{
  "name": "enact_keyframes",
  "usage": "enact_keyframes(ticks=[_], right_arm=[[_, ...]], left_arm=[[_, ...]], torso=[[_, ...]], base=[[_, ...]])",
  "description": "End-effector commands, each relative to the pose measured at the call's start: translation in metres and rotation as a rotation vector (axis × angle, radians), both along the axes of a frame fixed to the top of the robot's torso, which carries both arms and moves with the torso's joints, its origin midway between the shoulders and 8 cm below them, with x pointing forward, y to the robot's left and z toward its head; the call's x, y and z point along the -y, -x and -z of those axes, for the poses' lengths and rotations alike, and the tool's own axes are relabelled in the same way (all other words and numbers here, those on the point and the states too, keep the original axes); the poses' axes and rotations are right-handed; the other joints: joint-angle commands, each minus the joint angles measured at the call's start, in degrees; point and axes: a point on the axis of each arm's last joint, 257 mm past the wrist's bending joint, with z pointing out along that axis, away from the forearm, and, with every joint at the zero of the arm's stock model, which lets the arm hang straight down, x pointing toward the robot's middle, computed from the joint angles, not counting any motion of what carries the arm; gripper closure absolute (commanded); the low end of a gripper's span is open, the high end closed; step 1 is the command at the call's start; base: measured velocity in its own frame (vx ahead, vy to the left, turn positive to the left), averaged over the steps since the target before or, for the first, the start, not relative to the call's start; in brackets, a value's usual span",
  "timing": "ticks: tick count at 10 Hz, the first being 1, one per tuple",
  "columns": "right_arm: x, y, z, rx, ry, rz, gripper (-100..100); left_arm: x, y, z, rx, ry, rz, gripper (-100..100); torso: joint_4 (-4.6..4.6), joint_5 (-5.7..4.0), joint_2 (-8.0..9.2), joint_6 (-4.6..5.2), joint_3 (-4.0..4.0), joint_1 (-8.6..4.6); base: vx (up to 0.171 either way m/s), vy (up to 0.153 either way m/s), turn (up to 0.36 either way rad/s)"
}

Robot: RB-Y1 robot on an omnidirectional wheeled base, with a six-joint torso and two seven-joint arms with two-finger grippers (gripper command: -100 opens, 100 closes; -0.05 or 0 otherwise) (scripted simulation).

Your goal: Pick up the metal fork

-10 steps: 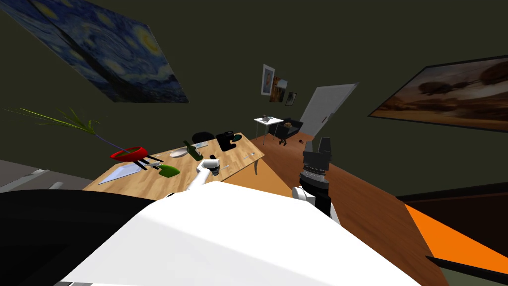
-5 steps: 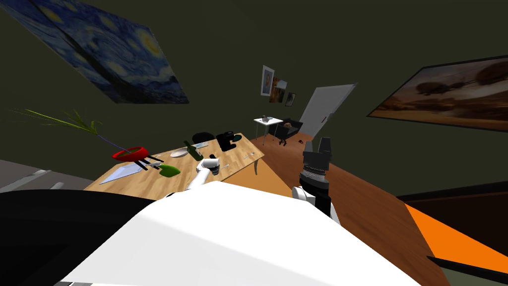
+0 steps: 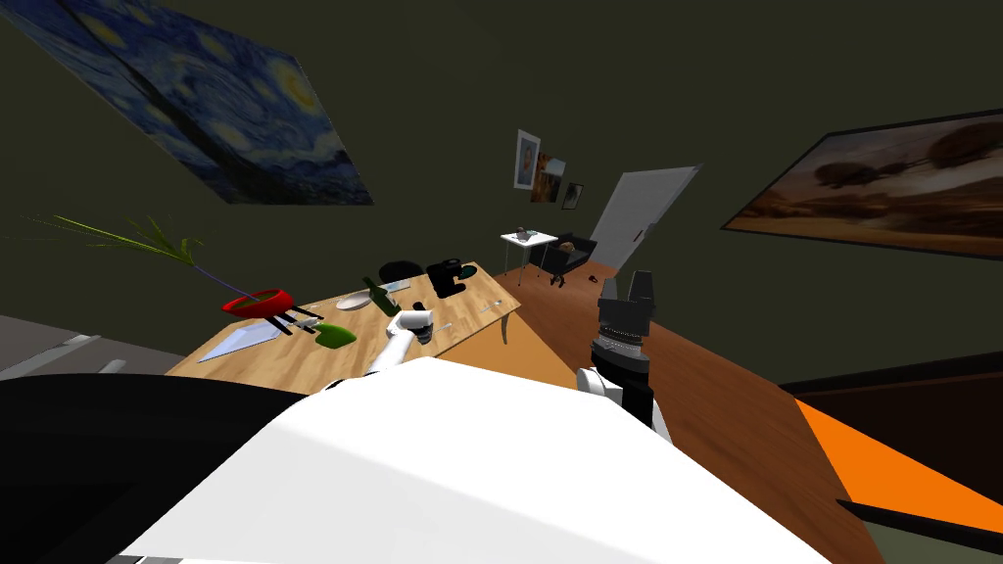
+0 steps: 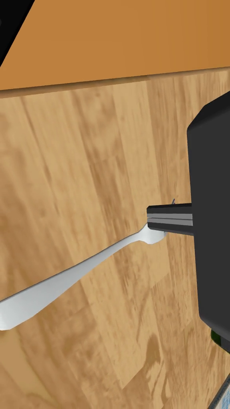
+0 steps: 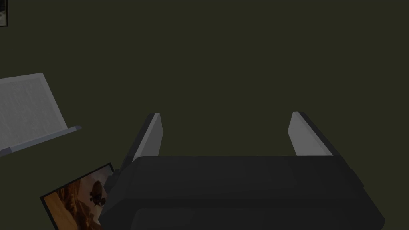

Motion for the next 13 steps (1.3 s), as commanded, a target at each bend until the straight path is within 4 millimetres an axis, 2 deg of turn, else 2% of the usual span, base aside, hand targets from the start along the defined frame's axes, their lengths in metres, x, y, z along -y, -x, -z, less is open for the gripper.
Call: enact_keyframes(ticks=[1, 6, 10, 11, 13], right_arm=[[0.000, 0.000, 0.000, 0.000, 0.000, 0.000, 0], [0.000, 0.000, 0.000, 0.000, 0.000, 0.000, 0], [0.000, 0.000, 0.000, 0.000, 0.000, 0.000, 0], [0.000, 0.000, 0.000, 0.000, 0.000, 0.000, 0], [0.000, 0.000, 0.000, 0.000, 0.000, 0.000, 0]], left_arm=[[-0.015, 0.003, -0.006, 0.022, -0.014, -0.051, -100], [-0.060, 0.020, -0.024, 0.069, -0.051, -0.203, -100], [-0.098, 0.036, -0.047, 0.111, -0.083, -0.337, -100], [-0.103, 0.038, -0.051, 0.116, -0.085, -0.358, -100], [-0.100, 0.048, -0.039, 0.062, -0.057, -0.375, -100]], torso=[[0.00, 0.00, 0.00, 0.00, 0.00, 0.00], [0.07, 0.03, 0.31, -0.03, 0.18, 0.16], [0.05, 0.03, 0.21, -0.01, 0.12, 0.18], [0.04, 0.04, 0.18, -0.01, 0.11, 0.17], [-0.02, 0.03, -0.15, 0.07, -0.07, 0.05]], base=[[-0.052, 0.027, 0.083], [-0.083, 0.035, 0.072], [-0.057, 0.042, 0.042], [-0.029, 0.041, -0.001], [0.104, -0.022, -0.217]])
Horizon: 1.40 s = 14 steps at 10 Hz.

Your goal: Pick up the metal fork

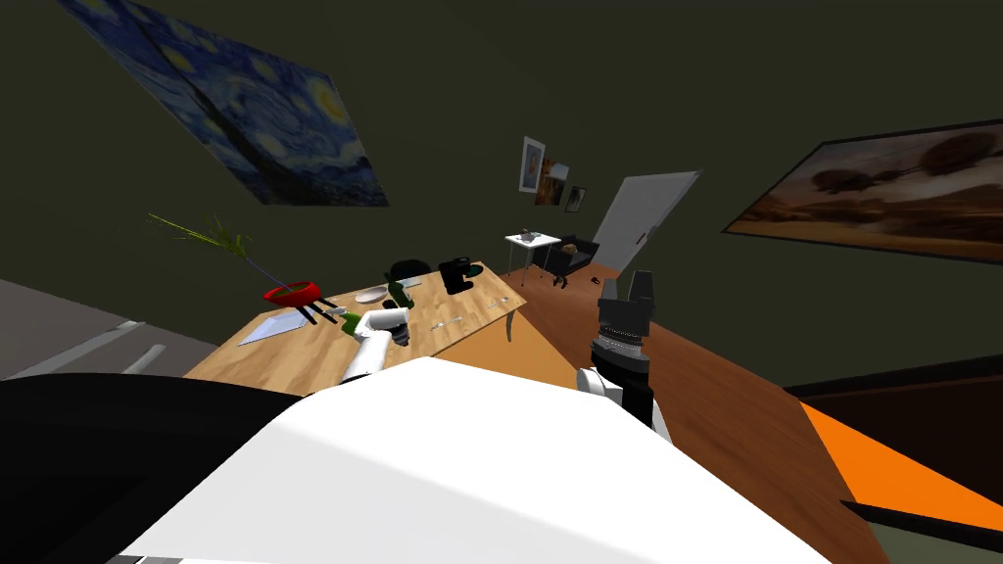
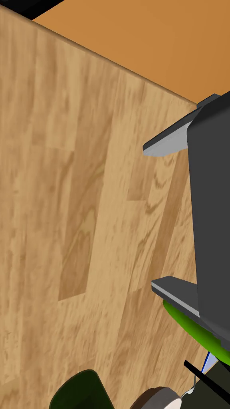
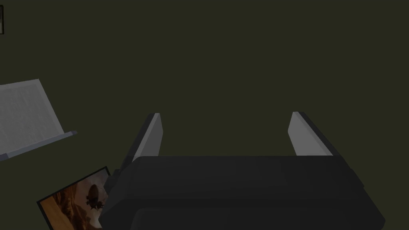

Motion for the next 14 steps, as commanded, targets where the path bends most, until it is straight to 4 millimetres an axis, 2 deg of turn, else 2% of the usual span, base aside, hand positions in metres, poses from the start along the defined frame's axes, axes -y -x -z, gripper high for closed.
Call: enact_keyframes(ticks=[1, 9, 10, 11, 12, 14], right_arm=[[0.000, 0.000, 0.000, 0.000, 0.000, 0.000, 0], [0.000, 0.000, 0.000, 0.000, 0.000, 0.000, 0], [0.000, 0.000, 0.000, 0.000, 0.000, 0.000, 0], [0.000, 0.000, 0.000, 0.000, 0.000, 0.000, 0], [0.000, 0.000, 0.000, 0.000, 0.000, 0.000, 0], [0.000, 0.000, 0.000, 0.000, 0.000, 0.000, 0]], left_arm=[[0.005, 0.007, 0.009, -0.030, 0.022, -0.002, -100], [0.033, 0.055, 0.054, -0.220, 0.146, 0.003, -100], [0.030, 0.051, 0.050, -0.201, 0.134, 0.003, -100], [0.031, 0.052, 0.050, -0.205, 0.137, 0.003, 0], [0.032, 0.051, 0.057, -0.197, 0.135, 0.009, -100], [0.034, 0.050, 0.064, -0.189, 0.132, 0.014, -100]], torso=[[0.00, 0.00, 0.00, 0.00, 0.00, 0.00], [-0.03, -0.06, -0.04, -0.04, -0.05, -0.22], [-0.04, -0.07, -0.10, -0.03, -0.07, -0.24], [0.00, -0.05, 0.13, -0.07, 0.04, -0.09], [0.05, -0.02, 0.34, -0.08, 0.17, 0.02], [0.08, 0.01, 0.49, -0.09, 0.26, 0.14]], base=[[0.141, -0.059, -0.095], [0.139, -0.078, -0.128], [0.075, -0.035, -0.021], [0.013, -0.007, 0.006], [0.005, 0.006, 0.035], [-0.005, 0.019, 0.032]])
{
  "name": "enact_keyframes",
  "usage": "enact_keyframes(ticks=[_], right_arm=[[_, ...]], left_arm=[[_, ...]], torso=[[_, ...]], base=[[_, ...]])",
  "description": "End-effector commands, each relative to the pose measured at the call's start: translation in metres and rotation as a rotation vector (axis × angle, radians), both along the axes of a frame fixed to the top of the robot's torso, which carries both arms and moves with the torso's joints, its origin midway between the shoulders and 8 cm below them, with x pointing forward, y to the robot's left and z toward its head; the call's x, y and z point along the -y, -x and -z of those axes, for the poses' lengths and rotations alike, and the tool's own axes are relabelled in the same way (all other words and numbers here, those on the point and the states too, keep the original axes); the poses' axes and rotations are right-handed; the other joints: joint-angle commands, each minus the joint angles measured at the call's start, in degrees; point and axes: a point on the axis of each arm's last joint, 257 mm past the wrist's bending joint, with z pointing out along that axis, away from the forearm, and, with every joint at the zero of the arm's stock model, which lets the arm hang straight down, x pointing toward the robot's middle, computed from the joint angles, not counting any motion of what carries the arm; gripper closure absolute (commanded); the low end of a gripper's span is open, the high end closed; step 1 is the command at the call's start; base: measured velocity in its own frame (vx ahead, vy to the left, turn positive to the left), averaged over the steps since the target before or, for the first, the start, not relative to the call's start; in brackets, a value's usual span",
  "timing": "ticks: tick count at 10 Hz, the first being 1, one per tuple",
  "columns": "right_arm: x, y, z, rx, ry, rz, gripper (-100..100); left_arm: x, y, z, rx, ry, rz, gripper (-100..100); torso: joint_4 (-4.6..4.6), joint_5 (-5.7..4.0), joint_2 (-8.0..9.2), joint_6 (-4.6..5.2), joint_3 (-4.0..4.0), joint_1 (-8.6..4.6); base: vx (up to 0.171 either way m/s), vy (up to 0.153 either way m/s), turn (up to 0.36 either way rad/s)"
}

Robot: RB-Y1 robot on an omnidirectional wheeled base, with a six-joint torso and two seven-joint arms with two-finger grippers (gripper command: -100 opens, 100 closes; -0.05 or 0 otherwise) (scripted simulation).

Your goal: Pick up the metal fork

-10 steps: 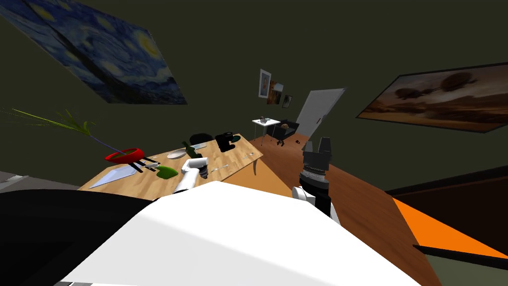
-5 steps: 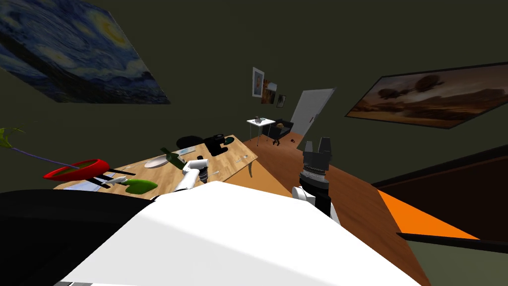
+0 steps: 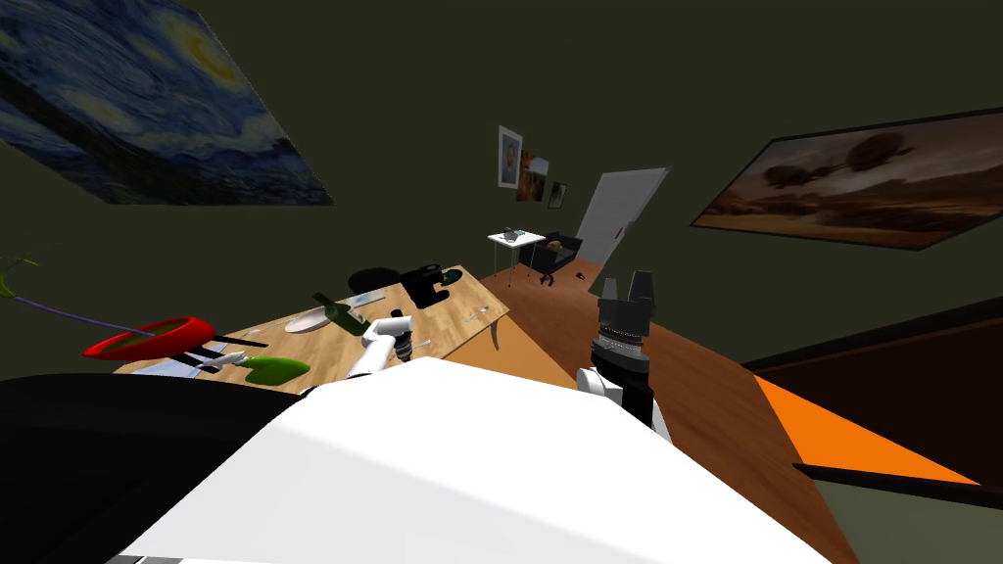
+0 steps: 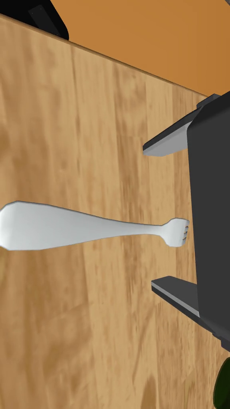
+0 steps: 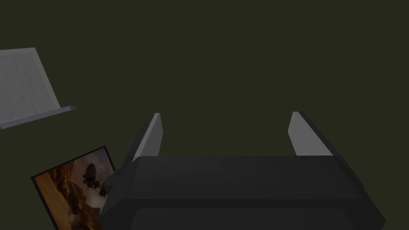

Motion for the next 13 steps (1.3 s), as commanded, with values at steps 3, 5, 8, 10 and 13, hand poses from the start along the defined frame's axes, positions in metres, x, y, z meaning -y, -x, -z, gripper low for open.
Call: enact_keyframes(ticks=[3, 5, 8, 10, 13], right_arm=[[0.000, 0.000, 0.000, 0.000, 0.000, 0.000, 0], [0.000, 0.000, 0.000, 0.000, 0.000, 0.000, 0], [0.000, 0.000, 0.000, 0.000, 0.000, 0.000, 0], [0.000, 0.000, 0.000, 0.000, 0.000, 0.000, 0], [0.000, 0.000, 0.000, 0.000, 0.000, 0.000, 0]], left_arm=[[0.001, -0.001, 0.004, 0.006, -0.002, 0.003, 100], [0.000, -0.002, 0.003, 0.007, -0.004, 0.005, 100], [0.000, -0.001, 0.003, 0.006, -0.003, 0.006, 0], [-0.002, -0.001, -0.007, -0.006, 0.001, -0.005, 100], [-0.003, -0.001, -0.008, -0.007, 0.000, -0.005, 0]], torso=[[0.00, -0.01, 0.00, 0.01, 0.00, -0.04], [-0.03, 0.09, -0.02, 0.00, -0.03, -0.03], [-0.04, 0.13, -0.11, -0.02, -0.07, 0.11], [-0.03, 0.11, -0.13, 0.00, -0.08, 0.07], [-0.05, 0.12, -0.13, -0.03, -0.09, 0.06]], base=[[-0.003, 0.009, 0.008], [0.001, 0.003, -0.001], [0.000, 0.000, 0.000], [0.003, -0.016, -0.040], [0.003, -0.010, -0.010]])
